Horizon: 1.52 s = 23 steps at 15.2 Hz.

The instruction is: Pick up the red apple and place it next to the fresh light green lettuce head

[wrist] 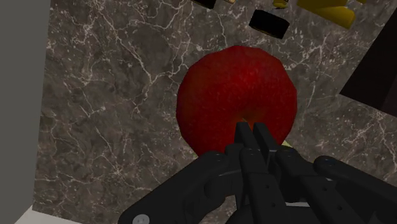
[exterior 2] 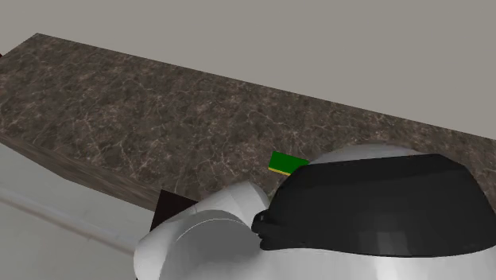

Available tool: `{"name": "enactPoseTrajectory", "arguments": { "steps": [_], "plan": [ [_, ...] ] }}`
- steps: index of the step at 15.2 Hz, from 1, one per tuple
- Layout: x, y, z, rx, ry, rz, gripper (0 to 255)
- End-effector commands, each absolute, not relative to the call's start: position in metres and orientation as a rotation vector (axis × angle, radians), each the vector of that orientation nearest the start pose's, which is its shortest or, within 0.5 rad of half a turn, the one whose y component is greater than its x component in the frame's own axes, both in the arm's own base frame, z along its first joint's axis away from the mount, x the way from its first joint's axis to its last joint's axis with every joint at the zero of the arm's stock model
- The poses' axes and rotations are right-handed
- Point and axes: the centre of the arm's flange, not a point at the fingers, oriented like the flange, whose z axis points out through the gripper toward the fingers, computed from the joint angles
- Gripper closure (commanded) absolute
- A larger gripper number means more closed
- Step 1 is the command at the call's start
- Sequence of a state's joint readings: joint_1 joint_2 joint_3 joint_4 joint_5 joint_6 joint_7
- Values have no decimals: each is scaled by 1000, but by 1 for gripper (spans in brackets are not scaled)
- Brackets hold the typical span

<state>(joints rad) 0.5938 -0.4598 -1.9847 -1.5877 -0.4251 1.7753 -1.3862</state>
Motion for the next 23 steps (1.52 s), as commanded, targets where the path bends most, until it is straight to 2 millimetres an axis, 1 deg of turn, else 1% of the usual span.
{"name": "enactPoseTrajectory", "arguments": {
  "steps": [1, 3, 23],
  "plan": [
    [-40, -655, 490, -3147, -64, 0, 255],
    [-56, -677, 490, -3147, -64, 0, 255],
    [-56, -677, 385, -3147, -64, 0, 255]
  ]
}}
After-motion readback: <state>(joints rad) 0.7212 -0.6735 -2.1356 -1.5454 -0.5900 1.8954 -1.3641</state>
